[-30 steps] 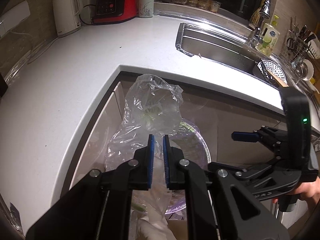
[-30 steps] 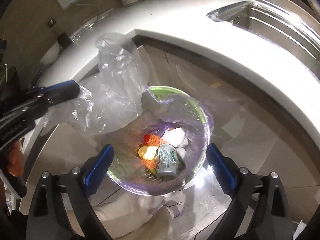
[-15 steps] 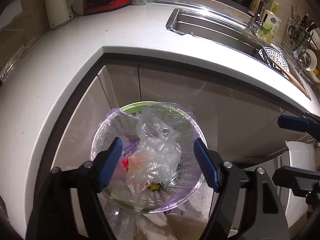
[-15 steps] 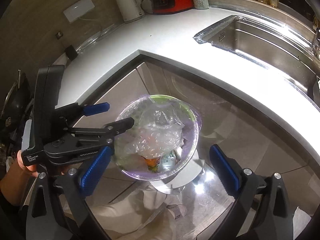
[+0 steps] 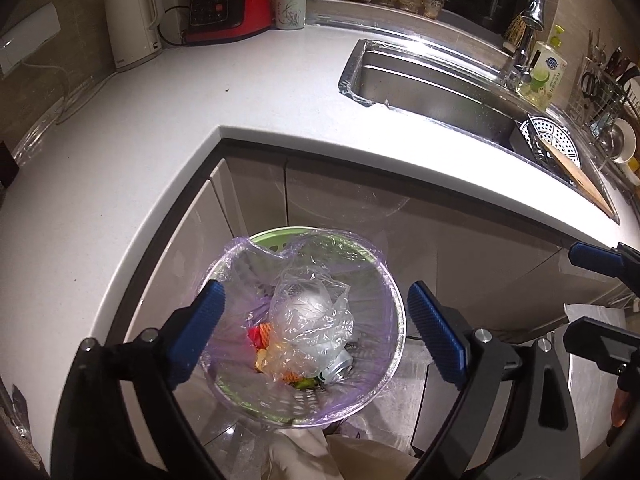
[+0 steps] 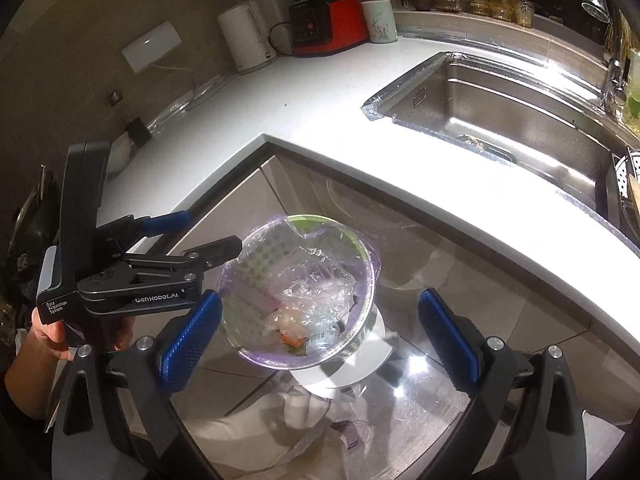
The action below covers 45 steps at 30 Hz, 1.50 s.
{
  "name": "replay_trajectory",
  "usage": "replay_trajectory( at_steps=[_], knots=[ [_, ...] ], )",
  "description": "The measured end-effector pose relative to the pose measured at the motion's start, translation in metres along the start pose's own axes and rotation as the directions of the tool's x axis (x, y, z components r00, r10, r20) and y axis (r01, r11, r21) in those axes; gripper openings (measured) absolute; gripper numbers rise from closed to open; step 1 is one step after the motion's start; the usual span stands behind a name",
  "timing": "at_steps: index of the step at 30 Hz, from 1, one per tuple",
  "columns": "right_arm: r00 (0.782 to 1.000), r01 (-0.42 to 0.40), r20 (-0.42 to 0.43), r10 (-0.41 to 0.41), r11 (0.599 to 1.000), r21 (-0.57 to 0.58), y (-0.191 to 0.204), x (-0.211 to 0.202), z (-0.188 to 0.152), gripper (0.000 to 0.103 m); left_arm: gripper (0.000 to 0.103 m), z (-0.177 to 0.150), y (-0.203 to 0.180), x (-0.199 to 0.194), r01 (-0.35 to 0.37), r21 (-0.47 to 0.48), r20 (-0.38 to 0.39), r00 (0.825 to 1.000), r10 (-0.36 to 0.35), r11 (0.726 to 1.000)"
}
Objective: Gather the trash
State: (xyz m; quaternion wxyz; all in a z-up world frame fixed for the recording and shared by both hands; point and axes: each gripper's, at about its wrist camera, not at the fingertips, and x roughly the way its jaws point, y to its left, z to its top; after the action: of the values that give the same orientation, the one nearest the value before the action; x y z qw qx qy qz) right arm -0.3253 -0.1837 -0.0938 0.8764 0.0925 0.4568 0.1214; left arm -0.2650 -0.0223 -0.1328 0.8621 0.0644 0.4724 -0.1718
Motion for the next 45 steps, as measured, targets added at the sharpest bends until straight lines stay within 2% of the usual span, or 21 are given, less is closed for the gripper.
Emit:
replay_trajectory(
  at_steps=[5,11,18,28,34,40,45],
  knots=[
    [0.998,0.001,0.067,0.0,1.0,-0.012,0.005,-0.022,0.019,0.098,0.089,0.018,0.002,-0.019,-0.004,-0.029,0.035,0.999,0.005,1.0],
    [0.984,0.014,0.176,-0.003,0.998,-0.061,0.019,-0.039,0.066,0.101,0.095,0.056,0.014,-0.043,-0.042,-0.05,0.117,0.992,0.047,0.998],
    [0.968,0.058,0.248,-0.03,0.993,-0.105,0.04,-0.024,0.13,0.101,0.095,0.106,0.043,-0.054,-0.084,-0.084,0.19,0.977,0.099,0.993],
    [0.952,0.074,0.302,-0.056,0.996,-0.048,0.057,-0.002,0.196,0.101,0.095,0.159,0.101,-0.077,-0.157,-0.187,0.241,0.95,0.2,0.97],
    [0.952,0.067,0.3,-0.054,0.997,-0.034,0.064,-0.002,0.206,0.101,0.095,0.165,0.116,-0.089,-0.206,-0.215,0.244,0.935,0.257,0.954],
    [0.958,0.062,0.284,-0.05,0.997,-0.034,0.065,-0.008,0.194,0.101,0.095,0.152,0.114,-0.094,-0.218,-0.226,0.214,0.94,0.267,0.949],
    [0.961,0.063,0.274,-0.049,0.997,-0.043,0.066,-0.012,0.184,0.101,0.095,0.143,0.106,-0.099,-0.239,-0.227,0.22,0.932,0.289,0.944]
  ],
)
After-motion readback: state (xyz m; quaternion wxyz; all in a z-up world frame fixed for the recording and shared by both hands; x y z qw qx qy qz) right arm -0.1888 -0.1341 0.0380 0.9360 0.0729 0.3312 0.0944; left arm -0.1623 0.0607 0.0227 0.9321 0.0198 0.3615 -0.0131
